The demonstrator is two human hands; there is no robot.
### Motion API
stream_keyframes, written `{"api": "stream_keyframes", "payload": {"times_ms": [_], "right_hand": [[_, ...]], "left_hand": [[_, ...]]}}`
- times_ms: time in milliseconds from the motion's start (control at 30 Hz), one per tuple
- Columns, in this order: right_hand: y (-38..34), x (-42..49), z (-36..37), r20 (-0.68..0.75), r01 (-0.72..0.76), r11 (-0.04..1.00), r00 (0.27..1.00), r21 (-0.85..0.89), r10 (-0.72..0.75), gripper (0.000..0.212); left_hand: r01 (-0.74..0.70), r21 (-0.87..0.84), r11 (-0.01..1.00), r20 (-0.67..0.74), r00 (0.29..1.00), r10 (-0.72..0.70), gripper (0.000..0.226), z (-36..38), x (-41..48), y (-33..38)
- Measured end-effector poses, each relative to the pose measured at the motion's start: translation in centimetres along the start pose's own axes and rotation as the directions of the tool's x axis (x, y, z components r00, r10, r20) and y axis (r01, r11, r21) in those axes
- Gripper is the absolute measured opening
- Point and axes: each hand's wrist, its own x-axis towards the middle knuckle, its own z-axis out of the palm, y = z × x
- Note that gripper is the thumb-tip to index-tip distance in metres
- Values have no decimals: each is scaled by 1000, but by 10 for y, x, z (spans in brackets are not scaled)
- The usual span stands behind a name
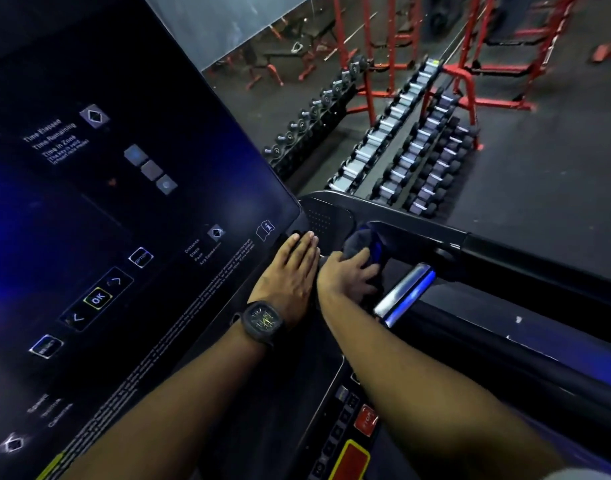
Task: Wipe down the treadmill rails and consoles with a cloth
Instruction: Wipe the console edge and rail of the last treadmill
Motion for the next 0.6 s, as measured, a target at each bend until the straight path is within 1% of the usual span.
{"api": "stream_keyframes", "payload": {"times_ms": [67,100,133,167,233,267,300,333,400,467,500,533,567,600], "right_hand": [[-4,10,-2,-8,111,990,994,-90,-112,61],[-7,22,-4,-5,150,981,988,-122,-152,61],[-11,33,-9,-5,159,980,987,-119,-161,60],[-13,43,-11,-14,123,990,992,-72,-124,58],[-12,46,-15,-50,-28,997,998,70,31,55],[-9,39,-13,-54,-90,991,994,97,96,55],[-5,27,-10,-36,-116,989,992,86,120,57],[-1,16,-7,-3,-97,994,995,53,98,60],[2,7,-3,30,25,999,999,-41,-23,66],[-1,23,-7,33,164,978,986,-126,-161,66],[-3,33,-11,30,194,972,981,-134,-192,64],[-6,41,-14,18,169,980,986,-104,-168,62],[-7,45,-16,1,92,995,996,-35,-92,61],[-7,43,-15,-9,-15,999,1000,44,15,61]], "left_hand": [[-2,-4,1000,-10,1000,2,66,1,1,1],[-7,-2,1000,-8,1000,7,67,0,0,1],[-11,3,1000,-8,1000,11,68,0,0,1],[-10,6,1000,-10,1000,10,69,1,0,1],[-3,6,1000,-13,1000,3,70,2,0,2],[-2,7,1000,-10,1000,2,70,2,1,2],[-5,12,1000,-6,1000,5,69,1,2,3],[-6,19,1000,-5,1000,6,67,1,3,3],[-11,35,999,-2,1000,11,65,1,5,4],[-20,29,999,18,1000,19,65,-2,6,5],[-17,26,1000,24,1000,17,65,-3,6,7],[-9,19,1000,24,1000,9,66,-3,7,7],[-3,14,1000,26,1000,3,66,-2,6,8],[-2,12,1000,30,1000,1,66,-2,6,9]]}}
